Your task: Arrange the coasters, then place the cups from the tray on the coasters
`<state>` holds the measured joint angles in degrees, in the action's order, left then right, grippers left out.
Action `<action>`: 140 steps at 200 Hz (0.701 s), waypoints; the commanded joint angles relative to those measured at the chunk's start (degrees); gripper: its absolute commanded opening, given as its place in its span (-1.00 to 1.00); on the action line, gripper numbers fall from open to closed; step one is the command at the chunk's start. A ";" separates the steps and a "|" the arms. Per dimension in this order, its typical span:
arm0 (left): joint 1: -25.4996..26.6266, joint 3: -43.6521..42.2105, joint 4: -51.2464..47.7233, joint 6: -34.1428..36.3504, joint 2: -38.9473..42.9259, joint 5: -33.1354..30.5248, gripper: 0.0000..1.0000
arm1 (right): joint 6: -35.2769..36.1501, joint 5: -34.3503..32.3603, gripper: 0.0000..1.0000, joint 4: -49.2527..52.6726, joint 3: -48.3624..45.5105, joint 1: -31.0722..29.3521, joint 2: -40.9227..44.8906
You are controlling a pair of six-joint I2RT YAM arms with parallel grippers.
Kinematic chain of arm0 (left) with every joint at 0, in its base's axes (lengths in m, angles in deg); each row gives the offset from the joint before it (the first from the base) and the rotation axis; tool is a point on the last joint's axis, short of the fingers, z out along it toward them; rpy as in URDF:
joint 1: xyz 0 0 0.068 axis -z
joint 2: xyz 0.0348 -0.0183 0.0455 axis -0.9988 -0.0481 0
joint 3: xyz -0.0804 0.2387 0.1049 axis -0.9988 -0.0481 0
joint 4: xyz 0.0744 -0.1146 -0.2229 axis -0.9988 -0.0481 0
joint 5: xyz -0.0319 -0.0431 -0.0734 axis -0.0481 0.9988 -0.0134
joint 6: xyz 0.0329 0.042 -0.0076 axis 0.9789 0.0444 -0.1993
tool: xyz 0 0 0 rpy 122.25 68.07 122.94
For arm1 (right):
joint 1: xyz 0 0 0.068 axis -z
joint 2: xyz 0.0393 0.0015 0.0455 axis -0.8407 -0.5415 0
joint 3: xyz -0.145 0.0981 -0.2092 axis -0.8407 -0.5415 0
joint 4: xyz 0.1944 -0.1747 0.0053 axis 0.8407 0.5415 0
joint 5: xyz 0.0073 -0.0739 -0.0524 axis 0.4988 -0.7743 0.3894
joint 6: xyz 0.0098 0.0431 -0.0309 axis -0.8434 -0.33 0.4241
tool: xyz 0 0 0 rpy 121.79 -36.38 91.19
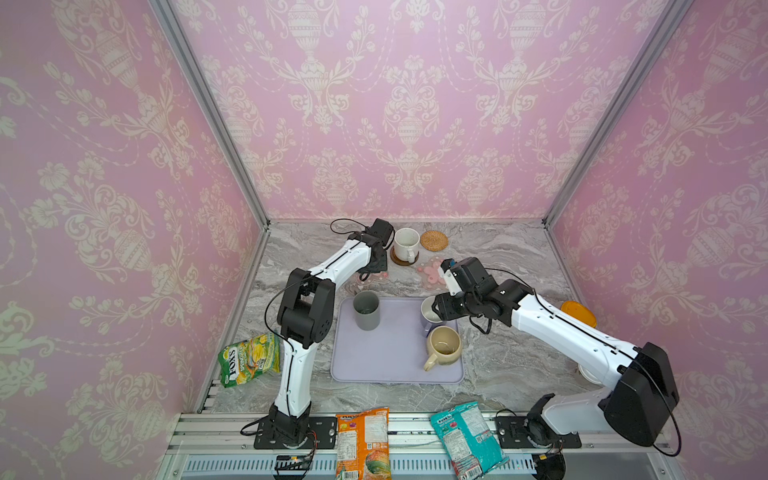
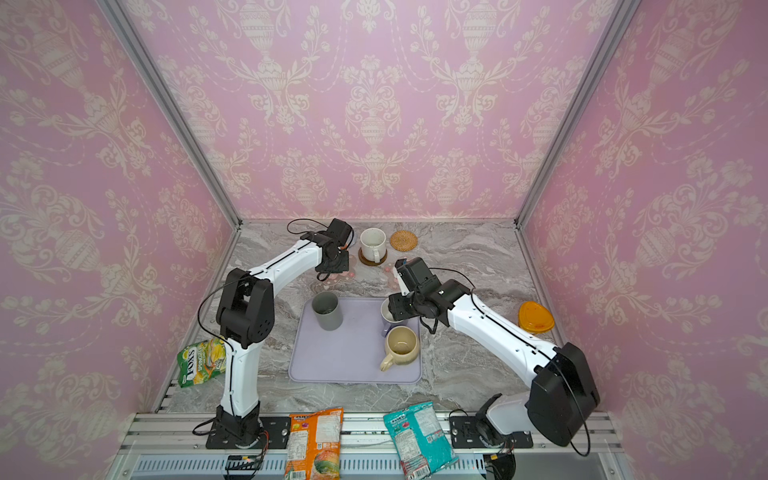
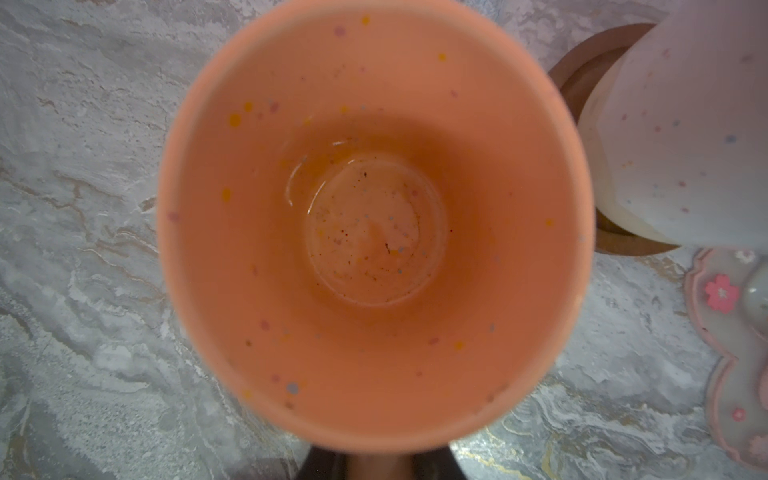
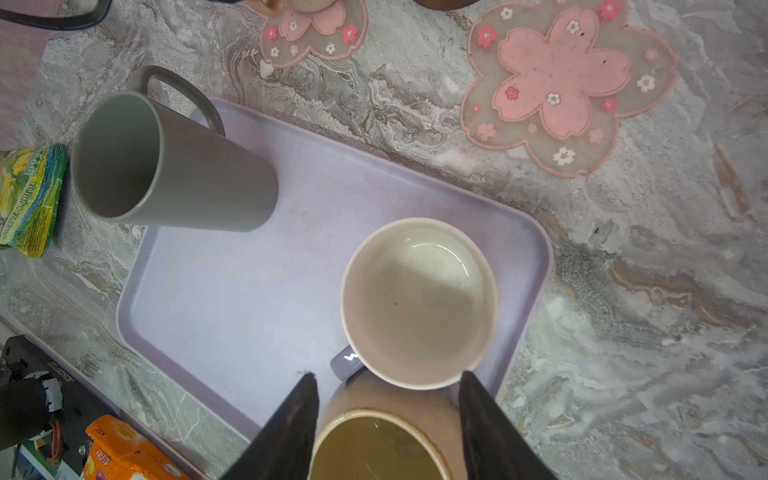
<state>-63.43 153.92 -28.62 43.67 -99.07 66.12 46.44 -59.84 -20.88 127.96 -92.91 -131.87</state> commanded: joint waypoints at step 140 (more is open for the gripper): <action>-0.16 -3.64 -0.31 -1.75 9.24 -2.90 -0.17 | 0.95 -0.27 0.13 1.05 -0.23 0.29 2.62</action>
<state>-63.45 151.80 -26.98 41.77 -96.69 65.91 46.70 -59.82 -20.99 127.35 -92.91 -131.23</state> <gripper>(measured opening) 0.412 0.563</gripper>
